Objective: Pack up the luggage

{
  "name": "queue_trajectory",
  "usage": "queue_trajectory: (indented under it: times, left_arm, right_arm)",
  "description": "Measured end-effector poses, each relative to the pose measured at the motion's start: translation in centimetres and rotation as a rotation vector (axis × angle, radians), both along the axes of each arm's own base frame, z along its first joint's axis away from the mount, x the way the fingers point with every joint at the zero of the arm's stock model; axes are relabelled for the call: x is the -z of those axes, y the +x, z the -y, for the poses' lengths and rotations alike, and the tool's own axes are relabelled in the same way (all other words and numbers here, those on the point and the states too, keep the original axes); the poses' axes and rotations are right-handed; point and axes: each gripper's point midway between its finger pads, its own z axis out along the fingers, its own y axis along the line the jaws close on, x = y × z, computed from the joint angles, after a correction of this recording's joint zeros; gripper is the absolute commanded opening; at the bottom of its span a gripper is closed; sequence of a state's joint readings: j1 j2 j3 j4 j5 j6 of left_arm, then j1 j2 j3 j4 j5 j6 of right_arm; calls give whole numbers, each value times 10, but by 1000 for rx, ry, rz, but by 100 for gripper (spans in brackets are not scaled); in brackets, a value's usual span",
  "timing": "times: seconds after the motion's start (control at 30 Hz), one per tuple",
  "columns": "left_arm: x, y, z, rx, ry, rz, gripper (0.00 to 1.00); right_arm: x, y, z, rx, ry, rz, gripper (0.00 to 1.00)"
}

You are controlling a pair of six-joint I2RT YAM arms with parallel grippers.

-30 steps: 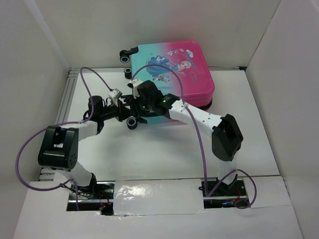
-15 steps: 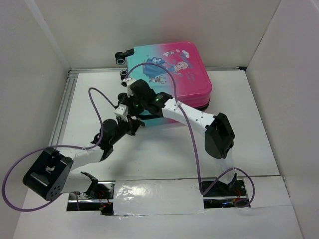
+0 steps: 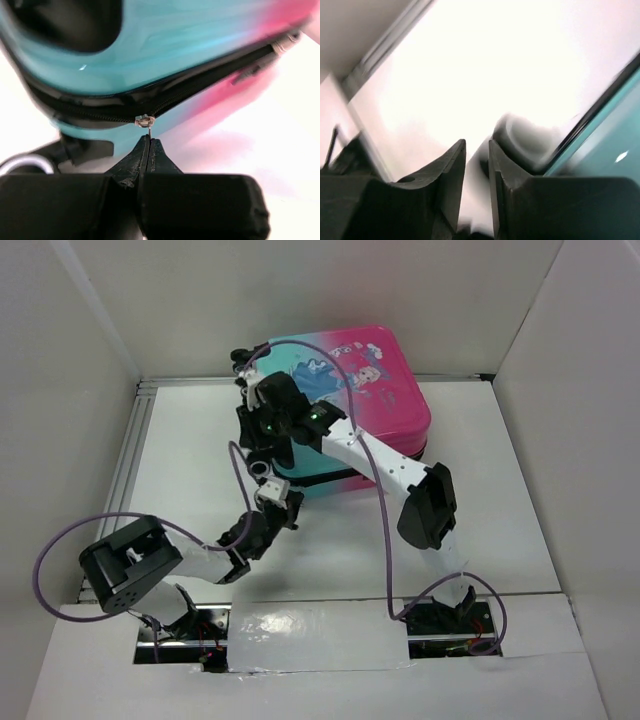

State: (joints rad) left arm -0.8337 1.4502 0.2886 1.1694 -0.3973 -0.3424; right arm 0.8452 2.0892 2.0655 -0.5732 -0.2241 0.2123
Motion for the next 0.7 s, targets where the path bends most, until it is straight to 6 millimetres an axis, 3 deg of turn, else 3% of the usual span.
queue_trajectory:
  times: [0.1, 0.2, 0.27, 0.33, 0.53, 0.7]
  left_arm:
    - [-1, -16, 43, 113, 25, 18, 0]
    - [-4, -44, 101, 279, 36, 33, 0]
    - [-3, -58, 126, 342, 53, 52, 0]
    - [-1, -62, 135, 349, 70, 72, 0]
    - [-2, -61, 134, 314, 38, 62, 0]
    - [-7, -58, 111, 271, -19, 12, 0]
  right_arm:
    - [-23, 41, 13, 81, 26, 122, 33]
    - [-31, 93, 51, 212, 17, 190, 31]
    - [-36, 118, 70, 270, 31, 221, 31]
    - [-35, 130, 86, 317, 21, 235, 31]
    - [-37, 122, 114, 368, -5, 243, 33]
    - [-48, 90, 173, 421, -39, 232, 33]
